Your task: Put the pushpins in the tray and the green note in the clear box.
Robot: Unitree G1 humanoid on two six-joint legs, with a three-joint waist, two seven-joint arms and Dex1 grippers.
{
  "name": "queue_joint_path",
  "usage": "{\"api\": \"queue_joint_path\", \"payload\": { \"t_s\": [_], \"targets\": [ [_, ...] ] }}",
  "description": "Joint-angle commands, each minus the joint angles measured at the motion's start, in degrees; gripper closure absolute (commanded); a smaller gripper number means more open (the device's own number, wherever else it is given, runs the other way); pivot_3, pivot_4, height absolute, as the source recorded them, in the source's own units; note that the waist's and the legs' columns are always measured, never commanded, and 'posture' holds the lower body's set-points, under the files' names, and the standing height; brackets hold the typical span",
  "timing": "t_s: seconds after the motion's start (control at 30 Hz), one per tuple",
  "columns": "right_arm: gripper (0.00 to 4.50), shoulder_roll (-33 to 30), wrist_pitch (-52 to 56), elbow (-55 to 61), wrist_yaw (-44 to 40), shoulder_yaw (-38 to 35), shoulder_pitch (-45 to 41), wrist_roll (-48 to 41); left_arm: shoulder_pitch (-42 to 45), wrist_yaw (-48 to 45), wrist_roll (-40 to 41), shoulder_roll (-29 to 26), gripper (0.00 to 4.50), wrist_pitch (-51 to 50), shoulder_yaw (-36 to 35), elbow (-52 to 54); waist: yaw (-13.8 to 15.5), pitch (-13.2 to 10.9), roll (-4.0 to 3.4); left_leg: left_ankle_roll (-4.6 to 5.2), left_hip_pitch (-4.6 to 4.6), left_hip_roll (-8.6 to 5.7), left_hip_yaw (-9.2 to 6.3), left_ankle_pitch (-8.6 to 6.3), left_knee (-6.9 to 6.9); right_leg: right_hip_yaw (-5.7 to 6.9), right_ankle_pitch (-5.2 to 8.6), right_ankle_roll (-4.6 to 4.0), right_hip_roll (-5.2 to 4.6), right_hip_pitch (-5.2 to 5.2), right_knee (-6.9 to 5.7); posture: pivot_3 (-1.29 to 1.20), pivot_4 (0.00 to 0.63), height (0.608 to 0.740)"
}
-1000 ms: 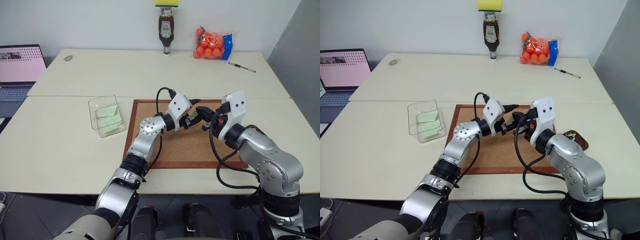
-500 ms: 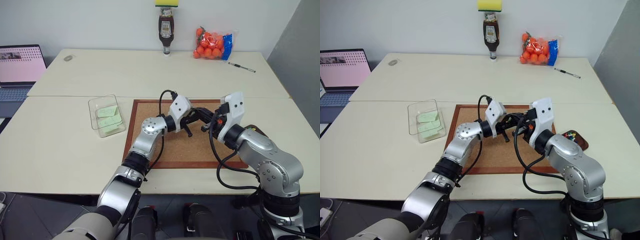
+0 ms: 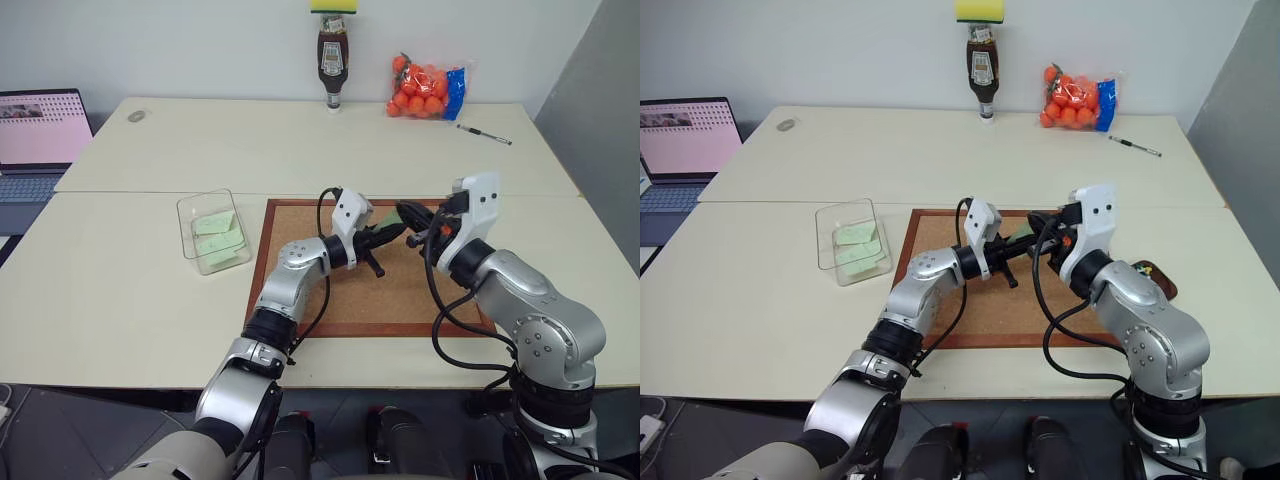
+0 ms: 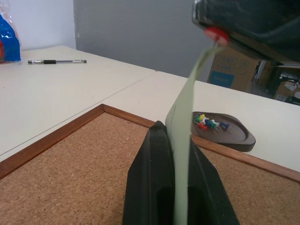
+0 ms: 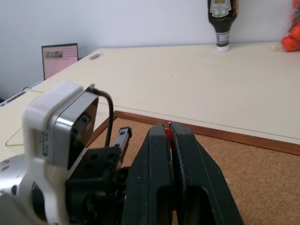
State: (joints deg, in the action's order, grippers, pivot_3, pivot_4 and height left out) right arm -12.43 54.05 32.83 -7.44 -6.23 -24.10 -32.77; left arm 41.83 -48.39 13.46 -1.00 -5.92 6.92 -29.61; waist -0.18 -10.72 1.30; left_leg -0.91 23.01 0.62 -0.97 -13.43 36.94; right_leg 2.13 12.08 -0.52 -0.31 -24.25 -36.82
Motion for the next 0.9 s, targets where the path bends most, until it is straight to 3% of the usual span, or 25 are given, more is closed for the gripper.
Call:
{"api": "queue_joint_path", "payload": {
  "t_s": [0.03, 0.5, 0.9],
  "targets": [
    [4.5, -0.1, -1.7, 0.9, 0.9, -2.6, -1.8, -0.5, -0.2, -0.2, 1.7, 0.7, 4.48, -1.6, -0.4, 3.5, 0.0, 0.0, 0.0, 0.0, 0.0, 0.0, -0.01, 0.0, 0.0, 0.01, 0.0, 0.0, 0.0, 0.0, 0.0, 0.0, 0.15, 0.74],
    [4.5, -1.4, -0.7, 2.0, 0.6, -2.2, -0.6, -0.4, 0.2, 2.5, 7.1, 2.5, 4.48, -8.0, -4.3, 6.9, 0.0, 0.0, 0.0, 0.0, 0.0, 0.0, 0.0, 0.0, 0.0, 0.0, 0.0, 0.0, 0.01, 0.0, 0.0, 0.0, 0.15, 0.74],
    [4.5, -2.1, -3.2, 0.3, 2.8, -2.5, -0.2, 4.0, -5.8, 5.9, 12.2, 0.9, 4.48, -17.5, -6.3, 19.0, -0.1, 0.0, 0.0, 0.0, -0.01, 0.0, -0.01, 0.0, -0.01, -0.04, 0.0, 0.0, 0.02, 0.0, 0.01, 0.0, 0.15, 0.74]
  ]
}}
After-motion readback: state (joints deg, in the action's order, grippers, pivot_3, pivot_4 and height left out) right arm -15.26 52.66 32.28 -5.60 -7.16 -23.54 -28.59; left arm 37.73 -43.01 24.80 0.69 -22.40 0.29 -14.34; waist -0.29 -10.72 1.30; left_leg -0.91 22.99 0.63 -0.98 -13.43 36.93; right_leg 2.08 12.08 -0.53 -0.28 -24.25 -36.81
